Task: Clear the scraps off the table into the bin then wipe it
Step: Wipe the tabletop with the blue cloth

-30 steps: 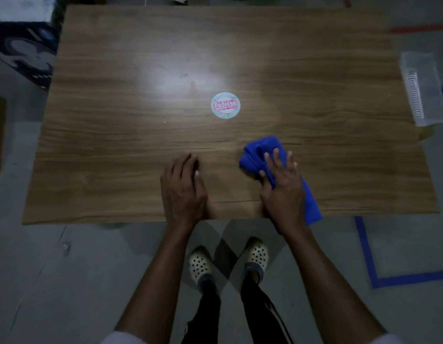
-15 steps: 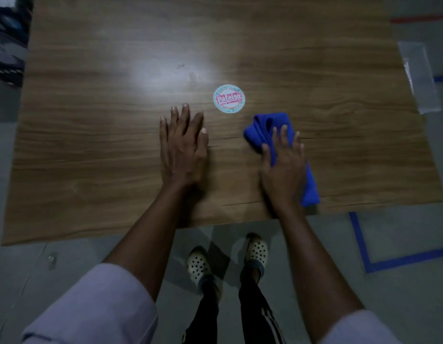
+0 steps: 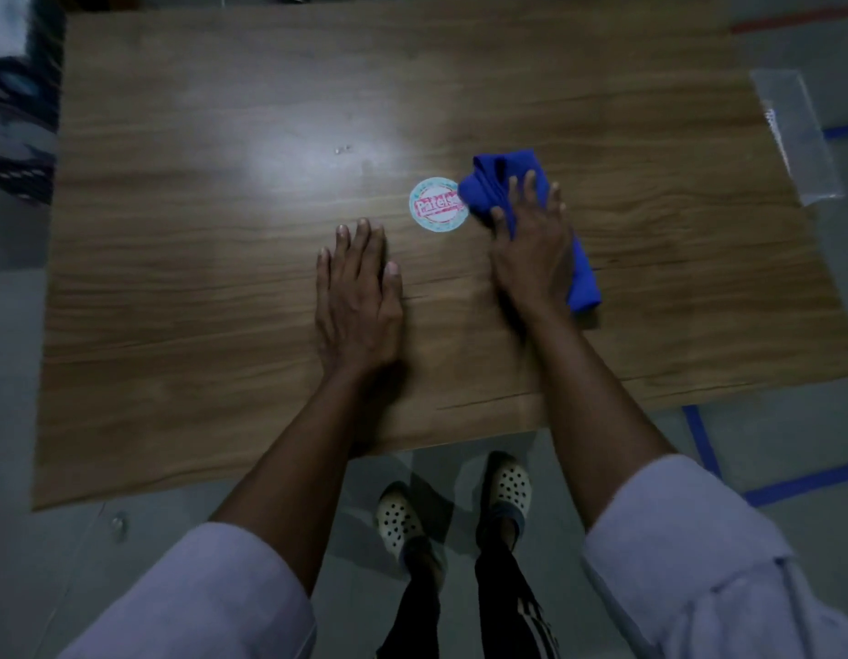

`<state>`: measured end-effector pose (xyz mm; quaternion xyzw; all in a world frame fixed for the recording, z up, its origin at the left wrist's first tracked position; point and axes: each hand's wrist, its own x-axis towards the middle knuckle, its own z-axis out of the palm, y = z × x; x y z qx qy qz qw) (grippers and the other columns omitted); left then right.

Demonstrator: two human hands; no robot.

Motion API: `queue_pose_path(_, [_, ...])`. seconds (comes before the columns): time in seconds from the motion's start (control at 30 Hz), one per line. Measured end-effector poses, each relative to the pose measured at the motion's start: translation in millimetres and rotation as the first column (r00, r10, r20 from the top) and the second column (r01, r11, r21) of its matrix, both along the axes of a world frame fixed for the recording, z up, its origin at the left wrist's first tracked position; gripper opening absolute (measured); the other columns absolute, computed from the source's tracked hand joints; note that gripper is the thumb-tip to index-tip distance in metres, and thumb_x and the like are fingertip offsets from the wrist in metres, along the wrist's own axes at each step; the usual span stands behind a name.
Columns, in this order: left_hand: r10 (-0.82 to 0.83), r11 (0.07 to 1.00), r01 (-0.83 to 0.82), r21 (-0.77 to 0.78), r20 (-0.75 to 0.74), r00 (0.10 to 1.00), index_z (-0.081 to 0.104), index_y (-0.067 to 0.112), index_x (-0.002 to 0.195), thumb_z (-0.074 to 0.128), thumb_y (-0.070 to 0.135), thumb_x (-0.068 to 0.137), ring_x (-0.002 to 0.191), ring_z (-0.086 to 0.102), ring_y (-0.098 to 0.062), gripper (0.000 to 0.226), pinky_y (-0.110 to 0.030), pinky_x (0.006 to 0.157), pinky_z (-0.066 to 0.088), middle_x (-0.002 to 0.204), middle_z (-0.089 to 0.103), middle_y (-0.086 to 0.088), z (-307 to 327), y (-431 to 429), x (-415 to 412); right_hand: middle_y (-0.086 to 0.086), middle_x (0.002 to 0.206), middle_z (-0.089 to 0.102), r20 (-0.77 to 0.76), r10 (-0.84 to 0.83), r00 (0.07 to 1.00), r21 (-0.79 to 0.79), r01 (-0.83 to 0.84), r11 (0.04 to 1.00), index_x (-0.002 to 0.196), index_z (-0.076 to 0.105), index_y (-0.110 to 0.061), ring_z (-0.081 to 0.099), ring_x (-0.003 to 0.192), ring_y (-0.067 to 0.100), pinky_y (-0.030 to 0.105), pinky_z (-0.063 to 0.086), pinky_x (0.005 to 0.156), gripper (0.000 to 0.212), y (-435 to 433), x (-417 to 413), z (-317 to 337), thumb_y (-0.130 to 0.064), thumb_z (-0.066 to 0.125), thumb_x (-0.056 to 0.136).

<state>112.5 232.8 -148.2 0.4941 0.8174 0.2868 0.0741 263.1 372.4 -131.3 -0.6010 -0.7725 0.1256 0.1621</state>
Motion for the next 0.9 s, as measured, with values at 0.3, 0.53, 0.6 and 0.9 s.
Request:
queue_pose_path(0.3, [0.03,0.998,-0.033,0.054,0.062,0.998,0.034,0.009,0.157,0.029,0.043,0.103,0.154,0.026,-0.018,0.065,-0.037,0.128,0.008,0.163,0.036,-0.006,2,0,1,0.002,0.158,0.042,-0.062,0.497,0.866,0.035,-0.496,0.868,0.149,0.049,-0.017,0.031,0.15,0.031,0.046,0.029,0.12,0.053,-106,2,-2,-0.028,0.048,0.097])
queue_pose_path(0.53, [0.056,0.996,-0.056,0.066,0.006,0.998,0.034,0.009,0.158,0.031,0.044,0.102,0.154,0.027,-0.019,0.066,-0.039,0.128,0.011,0.163,0.037,-0.005,0,4,3,0.001,0.161,0.035,-0.032,0.028,0.999,-0.018,-0.028,0.999,0.152,0.044,-0.019,0.024,0.152,0.032,0.041,0.02,0.122,0.052,-27,-26,3,-0.032,0.048,0.102])
queue_pose_path(0.6, [0.058,0.995,-0.061,0.073,0.039,0.998,0.03,0.01,0.159,0.032,0.046,0.102,0.155,0.023,-0.018,0.068,-0.036,0.128,0.009,0.165,0.033,-0.005,0,3,2,0.001,0.163,0.031,-0.007,0.013,1.0,-0.06,-0.014,0.998,0.154,0.04,-0.02,0.02,0.153,0.033,0.042,0.017,0.123,0.053,-21,-61,6,-0.034,0.046,0.104])
queue_pose_path(0.9, [0.063,0.993,-0.077,0.093,0.142,0.988,0.037,0.009,0.155,0.041,0.047,0.1,0.155,0.023,-0.024,0.067,-0.039,0.127,0.014,0.162,0.037,-0.008,6,-3,2,-0.002,0.156,0.044,-0.069,0.449,0.891,-0.038,-0.452,0.891,0.148,0.05,-0.021,0.03,0.15,0.028,0.041,0.028,0.117,0.056,-40,-21,2,-0.019,0.056,0.092])
